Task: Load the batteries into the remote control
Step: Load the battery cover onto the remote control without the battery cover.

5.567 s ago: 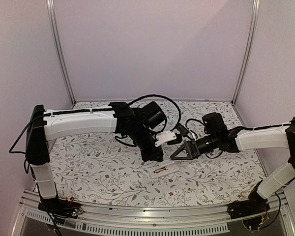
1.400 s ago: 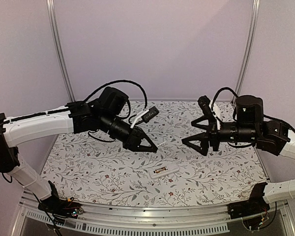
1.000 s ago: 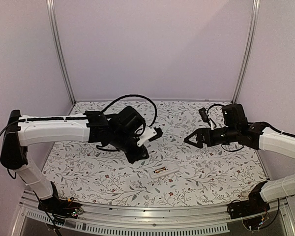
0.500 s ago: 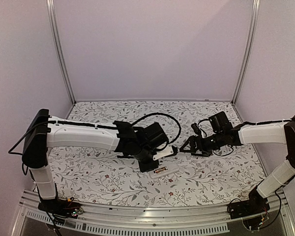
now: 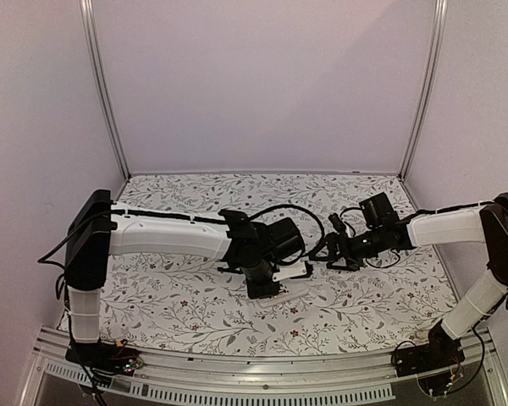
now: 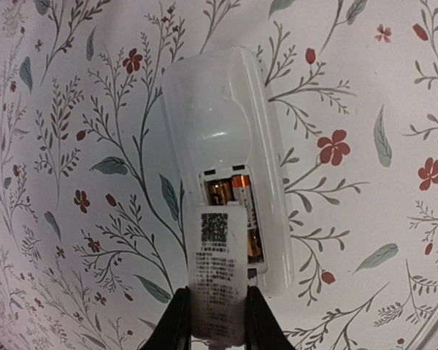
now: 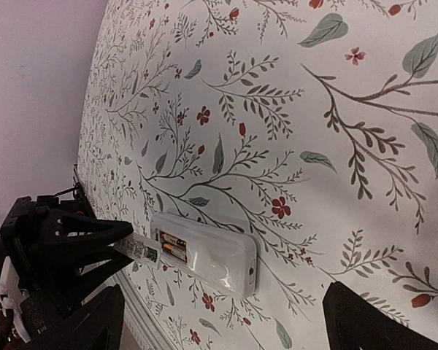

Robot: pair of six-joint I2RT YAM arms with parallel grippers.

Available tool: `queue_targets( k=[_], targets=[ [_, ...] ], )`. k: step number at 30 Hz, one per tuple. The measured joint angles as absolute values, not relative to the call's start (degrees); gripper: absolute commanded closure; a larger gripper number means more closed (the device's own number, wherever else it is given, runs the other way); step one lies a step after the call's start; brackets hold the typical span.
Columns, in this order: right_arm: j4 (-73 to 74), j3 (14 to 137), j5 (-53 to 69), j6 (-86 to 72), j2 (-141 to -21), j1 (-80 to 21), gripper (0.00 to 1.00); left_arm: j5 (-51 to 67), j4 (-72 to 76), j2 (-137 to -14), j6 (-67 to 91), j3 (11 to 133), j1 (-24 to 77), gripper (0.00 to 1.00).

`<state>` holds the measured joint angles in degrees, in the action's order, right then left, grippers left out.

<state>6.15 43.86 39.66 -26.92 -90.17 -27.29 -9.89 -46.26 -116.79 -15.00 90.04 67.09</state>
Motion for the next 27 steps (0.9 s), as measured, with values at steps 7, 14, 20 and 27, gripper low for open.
queue_targets(
  k=[7,14,20,27],
  targets=[
    [4.62,43.86,41.63,-27.97,-92.99,-27.29,0.08,-9.89,-48.58,-118.65,-15.00,92.27,67.51,0.82],
    [4.23,43.86,42.72,-29.36,-95.20,-27.29,0.12,-9.93,-49.65,-119.94,-14.98,94.41,67.53,0.82],
    [3.46,43.86,43.64,-30.02,-96.62,-27.29,0.13,-9.91,-50.41,-121.01,-14.98,95.00,67.61,0.82],
    [3.25,43.86,44.38,-30.48,-97.38,-27.29,0.16,-10.02,-50.54,-122.26,-14.98,95.85,67.61,0.81]
  ],
)
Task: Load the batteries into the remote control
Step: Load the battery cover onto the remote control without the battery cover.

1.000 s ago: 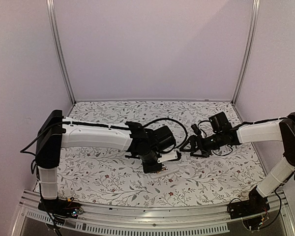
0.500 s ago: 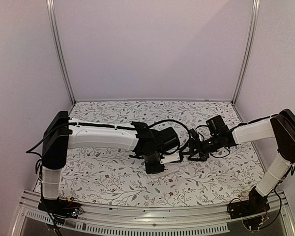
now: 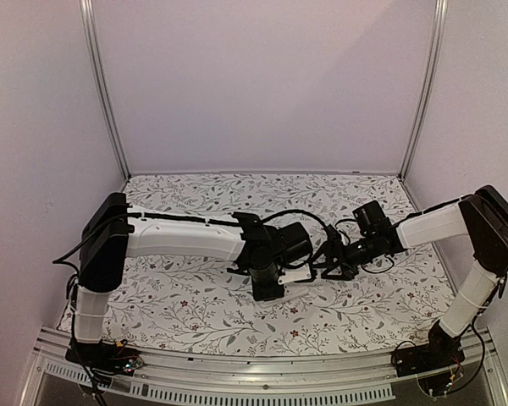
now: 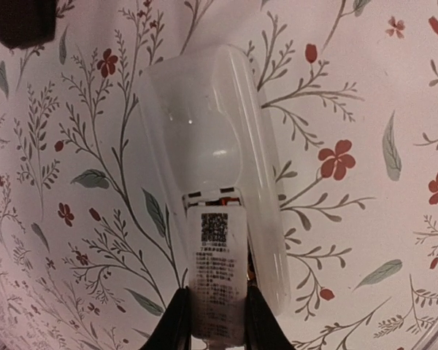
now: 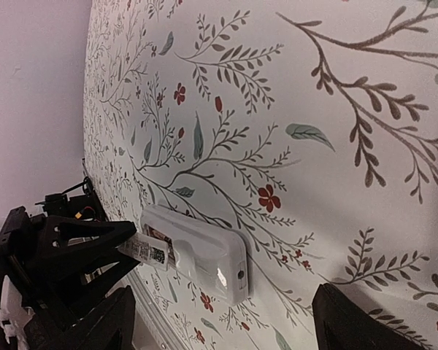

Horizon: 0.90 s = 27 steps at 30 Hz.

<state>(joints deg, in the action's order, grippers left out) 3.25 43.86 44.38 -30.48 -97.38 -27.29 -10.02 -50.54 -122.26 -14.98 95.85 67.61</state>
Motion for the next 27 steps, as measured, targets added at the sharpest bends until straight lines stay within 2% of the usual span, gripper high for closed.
queue_targets(
  k=[27],
  targets=[
    [1.87,43.86,45.91,-31.11,-98.72,-27.29,0.18,-10.07,-51.72,-124.07,-14.81,98.41,67.59,0.77]
  ],
)
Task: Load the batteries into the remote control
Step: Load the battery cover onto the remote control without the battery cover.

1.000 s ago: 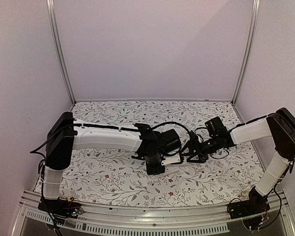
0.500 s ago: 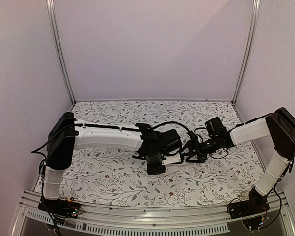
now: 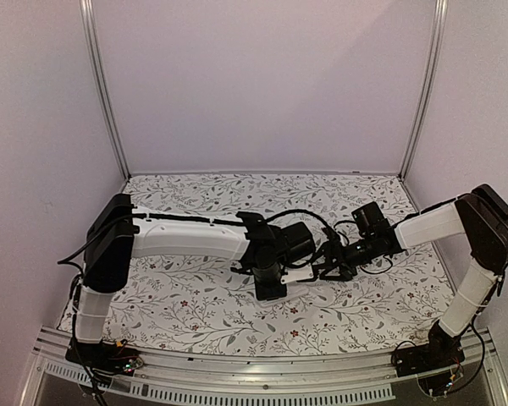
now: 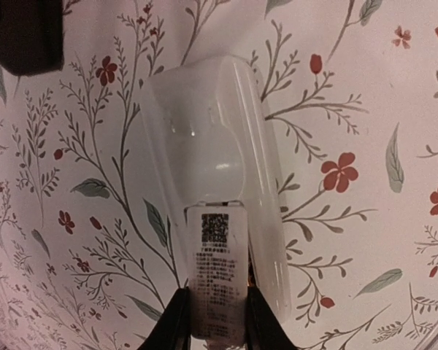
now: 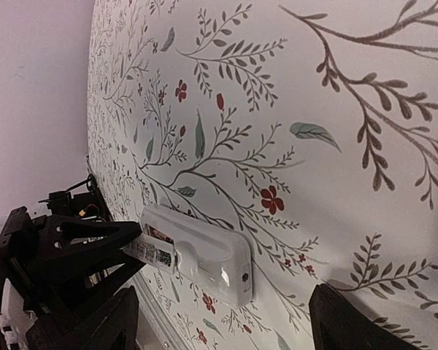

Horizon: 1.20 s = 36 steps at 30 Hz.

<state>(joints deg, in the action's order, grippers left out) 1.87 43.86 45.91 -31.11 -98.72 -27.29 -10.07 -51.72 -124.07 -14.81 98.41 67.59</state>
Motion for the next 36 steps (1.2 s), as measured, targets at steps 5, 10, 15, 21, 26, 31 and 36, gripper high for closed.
queue_targets(
  k=[5,10,15,21,26,31,36],
  targets=[
    [1.65,43.86,46.09,-31.14,-98.76,-27.27,0.19,-10.00,-51.90,-124.42,-14.79,98.54,67.59,0.76],
    [1.61,43.86,46.28,-31.18,-98.76,-27.24,0.19,-9.98,-52.01,-124.42,-14.76,98.63,67.59,0.76],
    [1.61,43.86,46.48,-31.33,-98.78,-27.24,0.19,-9.78,-52.14,-124.42,-14.68,98.63,67.48,0.68],
    [1.54,43.86,46.81,-31.38,-99.26,-27.24,0.19,-9.50,-52.47,-124.42,-14.52,98.63,67.48,0.67],
    [1.48,43.86,46.87,-31.53,-99.42,-27.24,0.20,-9.47,-52.69,-124.46,-14.52,98.63,67.48,0.67],
    [1.41,43.86,46.87,-31.55,-99.42,-27.24,0.20,-8.73,-52.75,-124.46,-14.50,98.63,67.33,0.67],
    [1.41,43.86,46.89,-31.62,-99.42,-27.24,0.20,-6.68,-53.06,-124.46,-13.98,99.02,66.92,0.64]
  ],
)
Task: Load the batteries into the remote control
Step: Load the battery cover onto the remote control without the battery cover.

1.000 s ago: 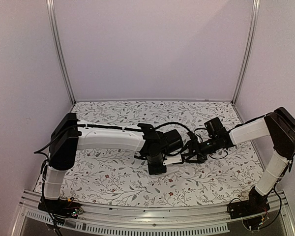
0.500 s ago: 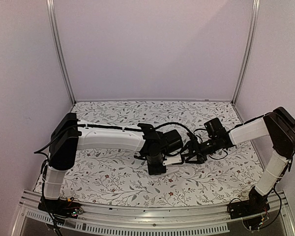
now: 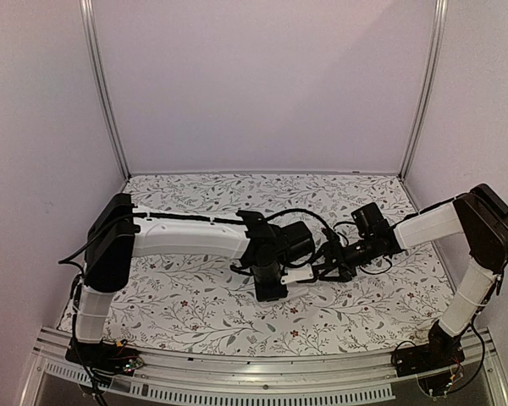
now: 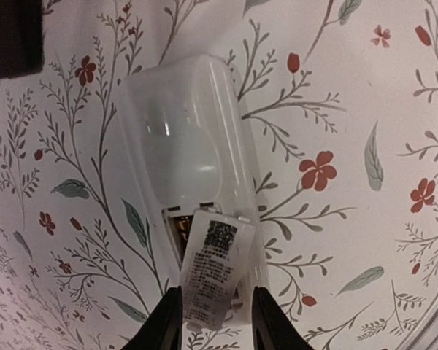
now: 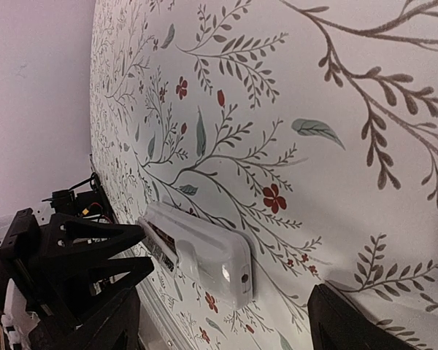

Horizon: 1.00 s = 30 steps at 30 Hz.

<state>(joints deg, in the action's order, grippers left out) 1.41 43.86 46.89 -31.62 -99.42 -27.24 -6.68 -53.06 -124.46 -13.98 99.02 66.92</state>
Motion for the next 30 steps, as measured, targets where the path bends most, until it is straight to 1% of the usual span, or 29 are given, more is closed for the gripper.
queue_targets(
  k=[4,9,11,21,30],
  targets=[
    [1.41,43.88,46.92,-31.73,-99.42,-27.24,0.20,-4.67,-53.12,-124.46,-13.21,99.94,66.11,0.58],
    [1.41,43.88,46.94,-31.73,-99.42,-27.24,0.20,-2.96,-53.21,-124.44,-12.25,100.36,65.01,0.47],
    [1.41,43.88,46.96,-31.73,-99.42,-27.24,0.20,-2.13,-53.25,-124.44,-12.14,100.36,64.73,0.44],
    [1.39,43.88,47.07,-31.75,-99.42,-27.24,0.20,1.87,-53.30,-124.44,-11.90,100.40,63.61,0.43],
    [1.37,43.88,47.07,-31.75,-99.42,-27.24,0.20,2.98,-53.43,-125.01,-11.42,103.02,62.48,0.36]
  ],
)
